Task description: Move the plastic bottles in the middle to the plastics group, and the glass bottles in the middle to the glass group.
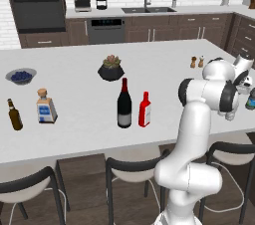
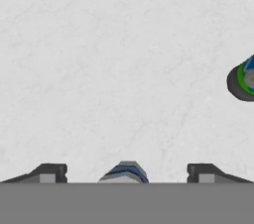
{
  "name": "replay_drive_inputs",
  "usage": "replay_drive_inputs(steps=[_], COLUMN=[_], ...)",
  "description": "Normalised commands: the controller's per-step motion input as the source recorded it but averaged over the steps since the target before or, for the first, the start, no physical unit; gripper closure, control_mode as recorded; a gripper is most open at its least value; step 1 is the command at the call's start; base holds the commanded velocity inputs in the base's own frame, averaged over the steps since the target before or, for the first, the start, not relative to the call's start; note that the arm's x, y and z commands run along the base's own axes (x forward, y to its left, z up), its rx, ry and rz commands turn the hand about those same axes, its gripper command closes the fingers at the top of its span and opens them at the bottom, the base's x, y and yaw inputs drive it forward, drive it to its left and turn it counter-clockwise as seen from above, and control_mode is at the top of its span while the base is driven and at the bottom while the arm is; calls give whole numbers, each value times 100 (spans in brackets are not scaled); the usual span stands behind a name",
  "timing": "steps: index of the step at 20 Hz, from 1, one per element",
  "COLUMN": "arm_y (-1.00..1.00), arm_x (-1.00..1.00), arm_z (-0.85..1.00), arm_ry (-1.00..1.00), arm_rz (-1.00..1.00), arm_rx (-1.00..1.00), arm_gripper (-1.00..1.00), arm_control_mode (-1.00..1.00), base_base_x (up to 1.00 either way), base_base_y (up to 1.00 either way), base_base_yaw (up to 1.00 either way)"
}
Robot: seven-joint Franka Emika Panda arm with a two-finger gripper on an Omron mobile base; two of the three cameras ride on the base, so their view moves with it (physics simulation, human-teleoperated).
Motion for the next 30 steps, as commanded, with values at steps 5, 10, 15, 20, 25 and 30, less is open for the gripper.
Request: replay_drive_inputs(steps=[5, 10, 15, 20, 25, 30], arm_y=[3, 8, 36, 53, 77, 98], arm_x=[0, 0, -32, -36, -32, -52], arm_z=[15, 57, 50, 42, 33, 8], arm_ry=[-2, -3, 0, 0, 0, 0], arm_rz=[0, 0, 0, 0, 0, 8], arm_rx=[0, -2, -8, -6, -3, -6], arm_gripper=[-100, -100, -100, -100, -100, -100], arm_control_mode=[-100, -100, -100, -100, -100, -100], base_base_x=[0, 0, 0, 0, 0, 0], base_base_y=[0, 0, 0, 0, 0, 0], base_base_yaw=[0, 0, 0, 0, 0, 0])
